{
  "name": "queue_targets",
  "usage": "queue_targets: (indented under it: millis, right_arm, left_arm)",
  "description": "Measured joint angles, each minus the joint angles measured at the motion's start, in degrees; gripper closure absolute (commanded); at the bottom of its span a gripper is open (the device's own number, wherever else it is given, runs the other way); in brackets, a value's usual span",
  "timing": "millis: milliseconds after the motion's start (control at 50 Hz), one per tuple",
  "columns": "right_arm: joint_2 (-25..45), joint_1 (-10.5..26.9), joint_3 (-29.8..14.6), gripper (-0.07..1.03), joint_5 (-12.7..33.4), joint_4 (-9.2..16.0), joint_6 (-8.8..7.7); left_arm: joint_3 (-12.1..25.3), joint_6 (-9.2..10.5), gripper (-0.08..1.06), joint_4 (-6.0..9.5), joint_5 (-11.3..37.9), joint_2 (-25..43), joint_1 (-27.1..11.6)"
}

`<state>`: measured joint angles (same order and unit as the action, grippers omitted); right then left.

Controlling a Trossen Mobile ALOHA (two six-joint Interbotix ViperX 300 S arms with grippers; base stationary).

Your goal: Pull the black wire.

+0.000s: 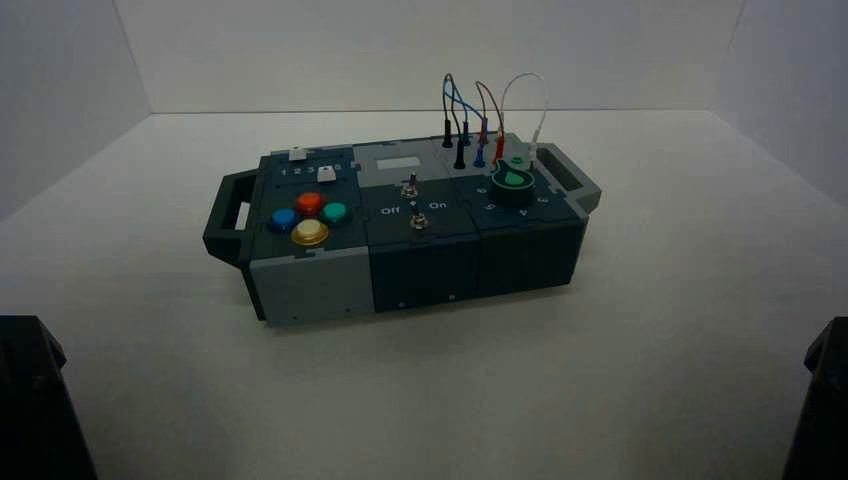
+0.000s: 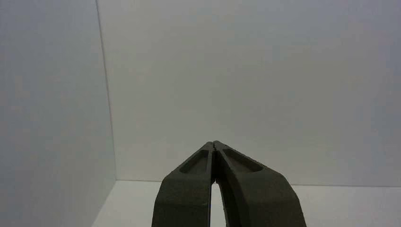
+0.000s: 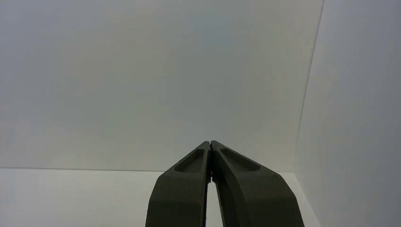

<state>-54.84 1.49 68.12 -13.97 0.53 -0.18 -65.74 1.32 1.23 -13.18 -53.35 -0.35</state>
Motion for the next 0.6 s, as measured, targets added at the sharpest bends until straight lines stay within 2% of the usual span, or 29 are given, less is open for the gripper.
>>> queue_targets:
  millis: [440, 600]
  right_arm:
    - [-0.1, 0.2, 0.0, 0.99, 0.7, 0.0, 0.0]
    - [0.0, 2.1, -0.7, 0.98, 4.4, -0.1, 0.0]
  left_arm:
    - [-0.1, 0.09, 1.01, 0.0, 0.0, -0.1, 0.1]
    - [0.0, 0.09, 1.01, 0.0, 0.4, 0.0, 0.0]
